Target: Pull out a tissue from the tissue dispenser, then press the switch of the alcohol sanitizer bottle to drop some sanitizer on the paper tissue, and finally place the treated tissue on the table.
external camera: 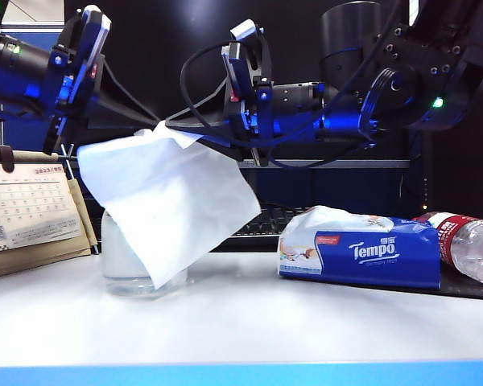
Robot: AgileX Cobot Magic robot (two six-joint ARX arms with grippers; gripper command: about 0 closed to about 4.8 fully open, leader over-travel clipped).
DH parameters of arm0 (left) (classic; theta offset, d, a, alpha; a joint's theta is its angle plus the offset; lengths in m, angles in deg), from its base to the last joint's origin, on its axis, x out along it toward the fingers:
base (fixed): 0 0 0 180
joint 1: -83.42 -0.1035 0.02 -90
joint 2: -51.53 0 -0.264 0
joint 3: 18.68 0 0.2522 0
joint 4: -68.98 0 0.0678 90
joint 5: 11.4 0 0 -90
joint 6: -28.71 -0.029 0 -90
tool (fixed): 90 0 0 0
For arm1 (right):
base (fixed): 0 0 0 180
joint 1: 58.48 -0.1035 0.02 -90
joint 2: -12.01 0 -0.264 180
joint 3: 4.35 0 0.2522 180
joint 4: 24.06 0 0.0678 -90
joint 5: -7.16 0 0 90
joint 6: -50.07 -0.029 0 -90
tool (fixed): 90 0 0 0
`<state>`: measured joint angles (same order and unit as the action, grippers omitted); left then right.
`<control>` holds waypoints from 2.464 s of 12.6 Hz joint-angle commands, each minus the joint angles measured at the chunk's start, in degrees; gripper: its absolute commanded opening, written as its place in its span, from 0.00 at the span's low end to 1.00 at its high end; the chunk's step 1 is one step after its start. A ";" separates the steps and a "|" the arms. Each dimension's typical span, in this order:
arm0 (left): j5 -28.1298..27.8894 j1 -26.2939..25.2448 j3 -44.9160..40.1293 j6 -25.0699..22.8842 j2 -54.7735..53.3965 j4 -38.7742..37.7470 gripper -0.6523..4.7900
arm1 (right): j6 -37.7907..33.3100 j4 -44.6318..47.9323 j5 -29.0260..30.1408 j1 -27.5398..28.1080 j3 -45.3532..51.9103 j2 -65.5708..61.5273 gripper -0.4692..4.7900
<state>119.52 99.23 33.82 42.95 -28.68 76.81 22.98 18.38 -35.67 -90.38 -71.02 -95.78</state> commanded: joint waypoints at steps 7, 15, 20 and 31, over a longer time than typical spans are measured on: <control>0.02 0.13 2.14 -0.57 -1.60 -6.23 0.11 | -0.17 0.07 2.36 2.60 -0.09 0.17 0.08; 11.74 -21.92 4.96 5.46 16.90 -5.18 0.11 | -2.89 2.34 3.52 5.51 -0.17 4.13 0.08; 22.29 -42.88 4.94 12.90 27.54 1.01 0.11 | -2.86 -1.27 3.48 11.41 -0.17 15.23 0.08; 20.20 -44.68 0.98 19.87 58.12 -2.08 0.11 | 15.56 -45.38 5.35 24.39 3.08 53.53 0.08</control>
<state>143.20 55.12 36.73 65.71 26.84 82.42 37.88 -26.45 -30.31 -65.27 -69.29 -43.76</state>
